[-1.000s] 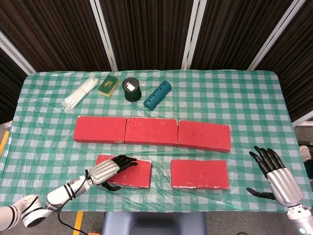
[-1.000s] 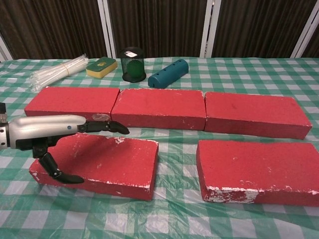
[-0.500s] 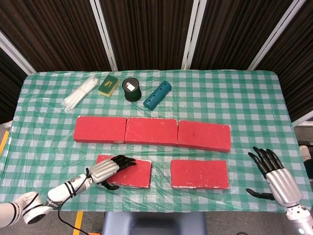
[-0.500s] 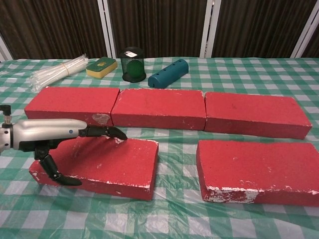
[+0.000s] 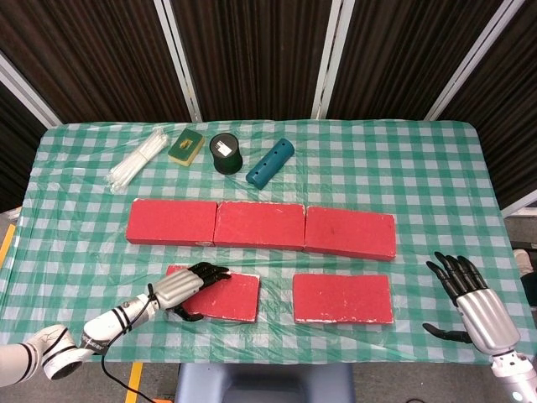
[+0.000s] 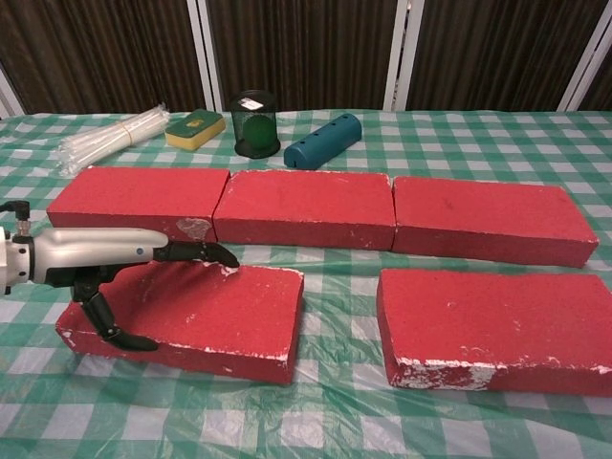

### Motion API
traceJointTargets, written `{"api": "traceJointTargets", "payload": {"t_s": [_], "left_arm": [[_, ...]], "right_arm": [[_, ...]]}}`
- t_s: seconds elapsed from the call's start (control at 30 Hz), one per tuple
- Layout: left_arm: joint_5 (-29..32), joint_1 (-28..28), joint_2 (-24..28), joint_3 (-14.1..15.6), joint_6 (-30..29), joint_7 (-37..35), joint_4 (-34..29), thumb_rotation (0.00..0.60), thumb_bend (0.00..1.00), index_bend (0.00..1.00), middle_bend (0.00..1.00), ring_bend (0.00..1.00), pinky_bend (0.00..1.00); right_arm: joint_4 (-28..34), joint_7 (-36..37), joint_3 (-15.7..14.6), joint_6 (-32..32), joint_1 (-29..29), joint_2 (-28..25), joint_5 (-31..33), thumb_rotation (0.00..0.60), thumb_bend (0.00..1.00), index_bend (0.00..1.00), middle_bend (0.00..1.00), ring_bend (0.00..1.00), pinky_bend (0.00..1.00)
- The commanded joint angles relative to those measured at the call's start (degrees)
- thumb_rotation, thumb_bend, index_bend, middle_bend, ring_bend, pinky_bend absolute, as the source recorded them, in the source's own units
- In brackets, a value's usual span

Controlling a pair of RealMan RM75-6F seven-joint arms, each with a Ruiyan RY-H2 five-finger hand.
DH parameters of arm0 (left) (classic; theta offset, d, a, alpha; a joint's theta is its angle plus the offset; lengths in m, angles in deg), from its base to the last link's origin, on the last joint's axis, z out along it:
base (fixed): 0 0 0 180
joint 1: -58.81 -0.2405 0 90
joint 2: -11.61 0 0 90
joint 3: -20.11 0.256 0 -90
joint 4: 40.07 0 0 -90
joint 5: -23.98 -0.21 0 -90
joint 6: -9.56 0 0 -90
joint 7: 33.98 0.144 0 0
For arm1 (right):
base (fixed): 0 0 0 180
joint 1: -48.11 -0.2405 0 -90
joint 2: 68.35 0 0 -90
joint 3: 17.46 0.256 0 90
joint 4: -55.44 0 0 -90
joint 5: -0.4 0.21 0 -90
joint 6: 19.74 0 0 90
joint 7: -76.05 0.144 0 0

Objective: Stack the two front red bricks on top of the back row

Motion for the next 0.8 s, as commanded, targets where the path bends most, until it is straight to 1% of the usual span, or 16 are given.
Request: {"api": "traceJointTargets", "payload": {"t_s": [0.03, 0.23, 0.27, 0.33, 0.37, 0.4, 0.43, 0.5, 0.6, 0.63, 0.7, 0.8], "left_arm": [[0.2, 0.1, -0.1, -0.1, 0.0, -0.1, 0.2, 0.600, 0.28, 0.00, 0.00, 0.00, 0.00], [0.9, 0.2, -0.7, -0.1, 0.2, 0.6, 1.2, 0.600, 0.27, 0.00, 0.00, 0.00, 0.00], [1.0, 0.2, -0.7, -0.1, 0.4, 0.6, 1.2, 0.600, 0.27, 0.00, 0.00, 0.00, 0.01], [1.4, 0.4, -0.7, -0.1, 0.8, 0.7, 1.2, 0.600, 0.26, 0.00, 0.00, 0.00, 0.08], [1.6, 0.4, -0.7, -0.1, 0.9, 0.6, 1.2, 0.600, 0.27, 0.00, 0.00, 0.02, 0.15], [1.7, 0.4, -0.8, -0.2, 0.9, 0.5, 1.2, 0.600, 0.26, 0.00, 0.03, 0.06, 0.25], [1.8, 0.3, -0.9, -0.2, 0.8, 0.5, 1.4, 0.600, 0.27, 0.00, 0.07, 0.13, 0.34], [2.0, 0.2, -1.0, -0.2, 0.5, 0.7, 1.4, 0.600, 0.27, 0.00, 0.17, 0.24, 0.46], [1.8, -0.5, -0.7, -0.6, -1.4, 1.7, 0.8, 0.600, 0.27, 0.00, 0.30, 0.38, 0.59], [1.7, -0.7, -0.6, -0.7, -2.1, 2.0, 0.4, 0.600, 0.27, 0.00, 0.34, 0.42, 0.63], [1.7, -1.1, 0.1, -1.0, -3.3, 3.0, -0.5, 0.600, 0.27, 0.00, 0.39, 0.46, 0.66], [2.6, -1.5, 1.5, -1.8, -4.4, 4.4, -2.3, 0.600, 0.27, 0.00, 0.40, 0.47, 0.67]], "right_arm": [[0.0, -0.1, -0.1, 0.0, 0.1, -0.1, 0.0, 0.565, 0.08, 0.00, 0.00, 0.00, 0.00], [0.2, -0.4, -0.1, 0.0, 0.2, -0.2, 0.1, 0.563, 0.08, 0.00, 0.00, 0.00, 0.00], [0.2, -0.4, -0.1, 0.0, 0.2, -0.2, 0.1, 0.563, 0.08, 0.00, 0.00, 0.00, 0.00], [0.3, -0.3, -0.1, -0.1, 0.2, -0.3, 0.2, 0.564, 0.08, 0.00, 0.00, 0.00, 0.00], [0.3, -0.3, -0.2, -0.2, 0.2, -0.3, 0.1, 0.563, 0.08, 0.00, 0.00, 0.00, 0.00], [0.3, -0.2, -0.2, -0.2, 0.2, -0.4, 0.1, 0.564, 0.08, 0.00, 0.00, 0.00, 0.00], [0.3, -0.2, -0.2, -0.2, 0.2, -0.5, 0.0, 0.563, 0.08, 0.00, 0.00, 0.00, 0.00], [0.4, 0.0, -0.3, -0.1, 0.3, -0.6, 0.0, 0.564, 0.08, 0.00, 0.00, 0.00, 0.00], [0.4, 0.2, -0.4, 0.0, 0.3, -0.7, -0.2, 0.565, 0.08, 0.00, 0.00, 0.00, 0.00], [0.4, 0.3, -0.4, 0.1, 0.3, -0.8, -0.2, 0.564, 0.08, 0.00, 0.00, 0.00, 0.00], [0.4, 0.3, -0.5, 0.1, 0.4, -0.8, -0.3, 0.564, 0.08, 0.00, 0.00, 0.00, 0.00], [0.4, 0.4, -0.5, 0.2, 0.4, -1.0, -0.4, 0.563, 0.08, 0.00, 0.00, 0.00, 0.00]]}}
